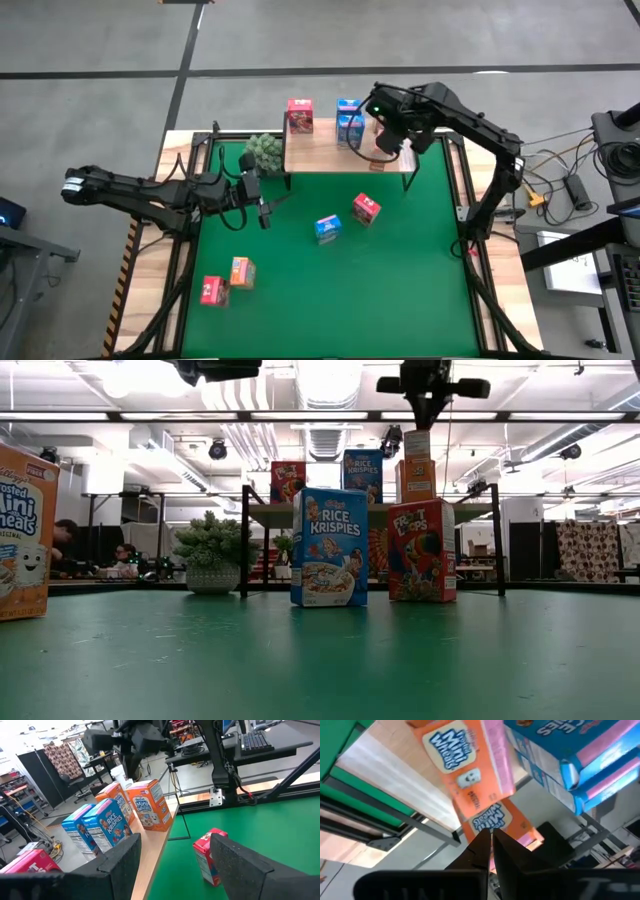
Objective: Stack cereal on shelf
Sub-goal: Put the top orange cereal box on the shelf aligned with the other orange cereal box
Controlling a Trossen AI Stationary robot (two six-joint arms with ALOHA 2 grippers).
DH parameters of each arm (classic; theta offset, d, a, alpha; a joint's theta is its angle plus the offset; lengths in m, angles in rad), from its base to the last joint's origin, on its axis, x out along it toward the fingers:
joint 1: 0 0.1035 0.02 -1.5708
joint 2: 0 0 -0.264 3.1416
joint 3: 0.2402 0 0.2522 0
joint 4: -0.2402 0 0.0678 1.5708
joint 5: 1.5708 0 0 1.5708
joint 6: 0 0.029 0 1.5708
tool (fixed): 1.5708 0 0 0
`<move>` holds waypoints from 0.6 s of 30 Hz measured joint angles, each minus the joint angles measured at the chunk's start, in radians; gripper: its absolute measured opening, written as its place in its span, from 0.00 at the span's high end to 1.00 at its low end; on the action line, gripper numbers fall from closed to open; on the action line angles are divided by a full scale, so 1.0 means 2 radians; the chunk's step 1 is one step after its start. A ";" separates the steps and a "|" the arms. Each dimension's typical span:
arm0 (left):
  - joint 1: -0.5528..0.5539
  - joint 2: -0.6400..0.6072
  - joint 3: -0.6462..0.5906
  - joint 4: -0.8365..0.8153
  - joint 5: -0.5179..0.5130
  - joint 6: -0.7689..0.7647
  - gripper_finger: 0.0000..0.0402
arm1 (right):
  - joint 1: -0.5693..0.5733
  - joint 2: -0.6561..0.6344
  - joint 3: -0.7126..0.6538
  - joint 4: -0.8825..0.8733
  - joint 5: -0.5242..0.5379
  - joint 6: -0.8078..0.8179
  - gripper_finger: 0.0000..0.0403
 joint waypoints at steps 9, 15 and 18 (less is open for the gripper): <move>0.000 0.000 0.000 -0.004 0.000 -0.007 0.45 | 0.003 -0.031 0.000 0.008 -0.096 0.048 0.98; 0.000 0.000 0.000 -0.004 0.000 -0.009 0.45 | -0.001 -0.022 -0.004 0.020 -0.129 0.153 0.98; 0.000 0.000 0.000 -0.004 0.000 -0.009 0.45 | -0.003 -0.019 -0.009 0.028 -0.133 0.157 0.98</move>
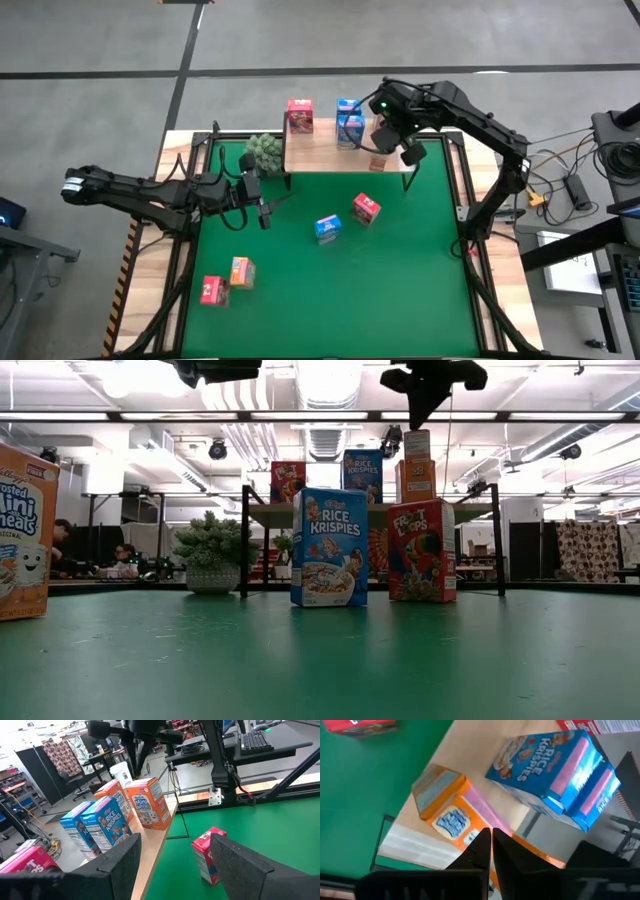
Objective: Stack cereal on shelf
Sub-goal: Put the top orange cereal box on the shelf aligned with the other orange cereal box
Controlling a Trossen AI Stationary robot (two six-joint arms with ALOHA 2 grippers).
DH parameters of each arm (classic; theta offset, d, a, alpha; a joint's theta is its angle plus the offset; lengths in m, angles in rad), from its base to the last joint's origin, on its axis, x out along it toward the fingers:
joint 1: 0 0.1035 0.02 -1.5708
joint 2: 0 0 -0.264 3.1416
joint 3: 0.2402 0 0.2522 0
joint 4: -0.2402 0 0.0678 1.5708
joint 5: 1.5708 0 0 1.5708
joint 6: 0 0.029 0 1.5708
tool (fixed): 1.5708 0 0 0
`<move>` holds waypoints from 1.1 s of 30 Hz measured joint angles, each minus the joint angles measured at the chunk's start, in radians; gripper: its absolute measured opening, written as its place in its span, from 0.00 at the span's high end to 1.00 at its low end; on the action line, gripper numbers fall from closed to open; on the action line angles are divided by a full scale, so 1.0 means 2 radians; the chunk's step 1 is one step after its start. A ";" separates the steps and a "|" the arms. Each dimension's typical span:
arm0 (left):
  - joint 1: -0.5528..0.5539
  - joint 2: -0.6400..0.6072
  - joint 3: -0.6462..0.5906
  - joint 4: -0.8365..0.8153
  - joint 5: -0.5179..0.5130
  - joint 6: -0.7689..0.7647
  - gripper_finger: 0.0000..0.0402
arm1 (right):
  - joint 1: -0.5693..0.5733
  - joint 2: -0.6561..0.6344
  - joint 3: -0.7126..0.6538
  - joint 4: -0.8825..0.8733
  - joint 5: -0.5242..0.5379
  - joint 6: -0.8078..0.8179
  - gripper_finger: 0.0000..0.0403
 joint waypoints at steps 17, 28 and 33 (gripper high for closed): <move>0.000 0.000 0.000 0.000 0.000 0.002 0.45 | -0.016 0.015 -0.023 0.022 0.051 0.073 0.98; 0.000 0.000 0.000 0.000 0.000 0.002 0.45 | -0.023 0.016 -0.023 0.034 0.115 0.270 0.98; 0.000 0.000 0.000 0.000 0.000 0.002 0.45 | -0.024 0.014 -0.023 0.033 0.151 0.320 0.98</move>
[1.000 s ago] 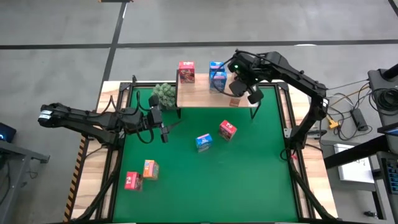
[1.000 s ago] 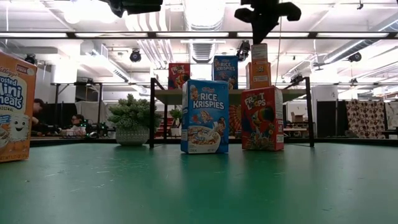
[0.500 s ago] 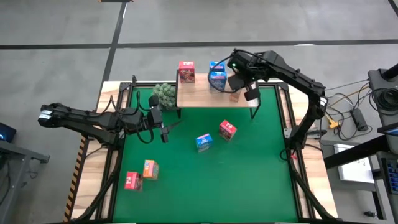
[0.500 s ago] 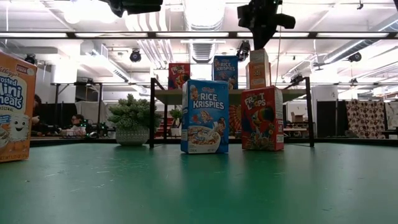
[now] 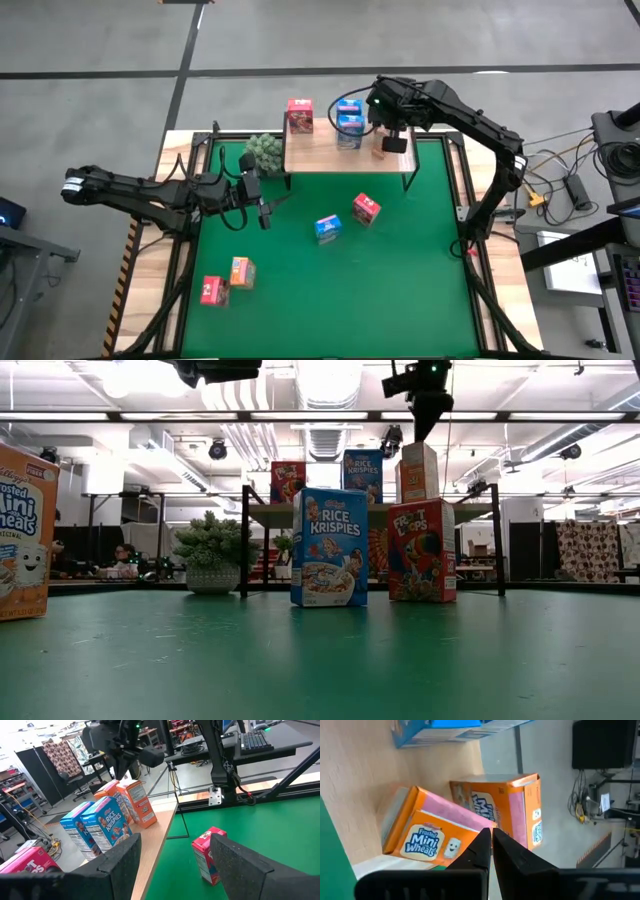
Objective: Stack cereal on shelf
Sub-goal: Put the top orange cereal box on the shelf aligned with the other orange cereal box
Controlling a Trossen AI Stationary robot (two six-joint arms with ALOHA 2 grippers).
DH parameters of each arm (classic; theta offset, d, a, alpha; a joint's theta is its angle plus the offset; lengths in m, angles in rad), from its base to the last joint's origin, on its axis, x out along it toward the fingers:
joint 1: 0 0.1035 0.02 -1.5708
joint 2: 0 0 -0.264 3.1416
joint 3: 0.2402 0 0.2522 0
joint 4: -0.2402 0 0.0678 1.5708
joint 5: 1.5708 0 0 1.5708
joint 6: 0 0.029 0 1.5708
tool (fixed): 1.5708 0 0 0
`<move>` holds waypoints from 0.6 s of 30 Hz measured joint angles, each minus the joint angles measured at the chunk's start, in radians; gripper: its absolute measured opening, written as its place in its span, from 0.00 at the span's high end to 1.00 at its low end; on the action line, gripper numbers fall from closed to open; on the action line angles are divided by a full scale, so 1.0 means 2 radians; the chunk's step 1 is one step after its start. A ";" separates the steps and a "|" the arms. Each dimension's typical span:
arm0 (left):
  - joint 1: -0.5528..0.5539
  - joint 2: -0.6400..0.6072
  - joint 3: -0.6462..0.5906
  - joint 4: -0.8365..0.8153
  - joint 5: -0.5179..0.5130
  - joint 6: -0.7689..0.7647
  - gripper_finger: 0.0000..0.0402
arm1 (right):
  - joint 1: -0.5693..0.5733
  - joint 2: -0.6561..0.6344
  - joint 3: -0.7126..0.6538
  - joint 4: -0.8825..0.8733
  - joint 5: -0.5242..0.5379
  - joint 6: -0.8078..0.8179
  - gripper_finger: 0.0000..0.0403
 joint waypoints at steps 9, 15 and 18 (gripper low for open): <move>0.000 0.000 0.000 0.000 0.000 0.000 0.45 | 0.000 -0.006 0.039 -0.005 -0.128 0.026 0.98; 0.000 0.000 0.000 0.000 0.000 0.000 0.45 | -0.004 -0.006 0.030 0.000 -0.177 0.029 0.98; 0.000 0.000 0.000 0.000 0.000 0.000 0.45 | -0.006 0.000 0.026 0.003 -0.175 0.033 0.98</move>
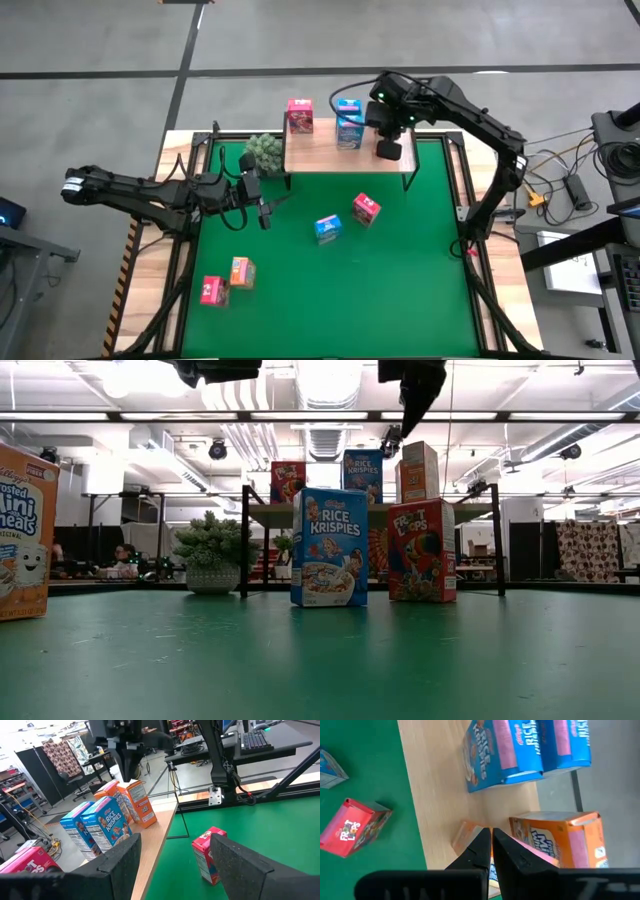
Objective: Stack cereal on shelf
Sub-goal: Put the top orange cereal box on the shelf aligned with the other orange cereal box
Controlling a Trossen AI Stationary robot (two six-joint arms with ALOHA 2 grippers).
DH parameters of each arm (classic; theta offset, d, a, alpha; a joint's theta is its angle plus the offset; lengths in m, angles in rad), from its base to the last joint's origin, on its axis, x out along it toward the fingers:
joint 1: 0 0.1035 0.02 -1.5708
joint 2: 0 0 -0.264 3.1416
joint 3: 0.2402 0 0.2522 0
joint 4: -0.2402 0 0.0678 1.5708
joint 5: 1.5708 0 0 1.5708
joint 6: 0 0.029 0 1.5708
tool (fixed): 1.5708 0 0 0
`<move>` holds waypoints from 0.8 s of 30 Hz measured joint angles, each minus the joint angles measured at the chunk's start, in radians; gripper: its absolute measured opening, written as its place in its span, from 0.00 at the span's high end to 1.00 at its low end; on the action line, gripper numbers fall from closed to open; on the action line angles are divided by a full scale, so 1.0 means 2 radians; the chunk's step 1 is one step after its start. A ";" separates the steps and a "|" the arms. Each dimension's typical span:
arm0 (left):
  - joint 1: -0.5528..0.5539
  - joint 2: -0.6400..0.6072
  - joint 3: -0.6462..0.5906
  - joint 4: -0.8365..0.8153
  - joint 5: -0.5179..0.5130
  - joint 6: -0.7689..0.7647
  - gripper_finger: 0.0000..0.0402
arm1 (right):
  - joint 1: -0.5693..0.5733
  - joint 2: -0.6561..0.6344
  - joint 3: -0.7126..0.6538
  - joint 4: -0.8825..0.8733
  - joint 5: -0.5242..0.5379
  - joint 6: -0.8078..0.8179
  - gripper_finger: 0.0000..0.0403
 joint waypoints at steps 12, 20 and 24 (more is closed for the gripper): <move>0.000 0.000 0.000 -0.001 0.000 0.000 0.45 | -0.008 0.014 -0.001 0.013 0.013 0.002 0.98; 0.000 0.000 0.000 -0.001 0.000 0.000 0.45 | -0.009 0.014 -0.001 0.002 -0.027 -0.006 0.98; 0.000 0.000 0.000 -0.005 0.000 0.000 0.45 | -0.009 0.014 -0.006 -0.002 -0.026 -0.006 0.98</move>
